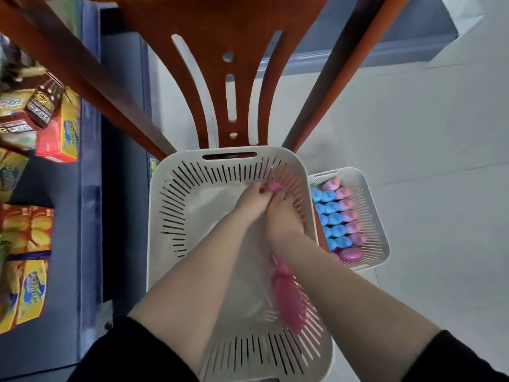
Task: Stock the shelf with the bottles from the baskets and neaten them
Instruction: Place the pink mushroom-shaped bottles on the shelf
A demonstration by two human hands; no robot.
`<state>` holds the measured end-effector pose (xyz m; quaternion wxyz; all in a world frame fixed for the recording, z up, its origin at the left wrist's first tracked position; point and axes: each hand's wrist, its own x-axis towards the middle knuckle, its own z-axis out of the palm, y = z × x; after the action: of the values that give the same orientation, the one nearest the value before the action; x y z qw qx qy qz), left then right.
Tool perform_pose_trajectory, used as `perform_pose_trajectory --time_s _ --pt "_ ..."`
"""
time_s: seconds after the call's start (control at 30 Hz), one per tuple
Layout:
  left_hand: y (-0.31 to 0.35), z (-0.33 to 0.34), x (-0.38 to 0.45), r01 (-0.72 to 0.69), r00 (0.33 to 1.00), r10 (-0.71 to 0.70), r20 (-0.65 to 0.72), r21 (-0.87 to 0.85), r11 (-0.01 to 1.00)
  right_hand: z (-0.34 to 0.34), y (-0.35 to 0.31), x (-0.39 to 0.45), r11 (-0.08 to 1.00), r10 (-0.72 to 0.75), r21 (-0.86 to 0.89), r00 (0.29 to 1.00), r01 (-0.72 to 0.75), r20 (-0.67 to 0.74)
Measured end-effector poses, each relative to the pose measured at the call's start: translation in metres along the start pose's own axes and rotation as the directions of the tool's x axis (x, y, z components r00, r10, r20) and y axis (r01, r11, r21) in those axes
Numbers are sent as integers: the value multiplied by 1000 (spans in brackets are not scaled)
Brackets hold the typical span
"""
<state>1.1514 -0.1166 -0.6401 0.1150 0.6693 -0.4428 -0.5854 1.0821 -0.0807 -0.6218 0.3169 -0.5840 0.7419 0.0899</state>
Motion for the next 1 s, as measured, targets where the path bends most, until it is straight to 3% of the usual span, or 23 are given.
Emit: perform_pose_trajectory --time_s 0.2,0.37,0.53,0.63,0.83,1.0 --pt "-14 -9 12 74 996 -56 75 -272 959 8 4 16 989 3 147 1000 -3 -3" --pt "-18 -27 0 118 993 -117 23 -322 939 -6 -1 2 974 -77 212 997 76 -3" --pt "4 -62 -48 95 995 -92 26 -401 911 -56 -6 -22 881 -134 460 991 112 16" --pt "32 -85 -91 90 995 -96 13 -496 863 -94 -11 -46 817 -268 524 963 242 -26" --pt "86 -119 -190 -110 989 36 -143 -549 829 -181 -23 -108 606 -442 690 889 397 -123" --pt "130 -140 -286 -369 886 199 -418 -379 848 -255 -50 -169 412 -577 738 780 534 -242"
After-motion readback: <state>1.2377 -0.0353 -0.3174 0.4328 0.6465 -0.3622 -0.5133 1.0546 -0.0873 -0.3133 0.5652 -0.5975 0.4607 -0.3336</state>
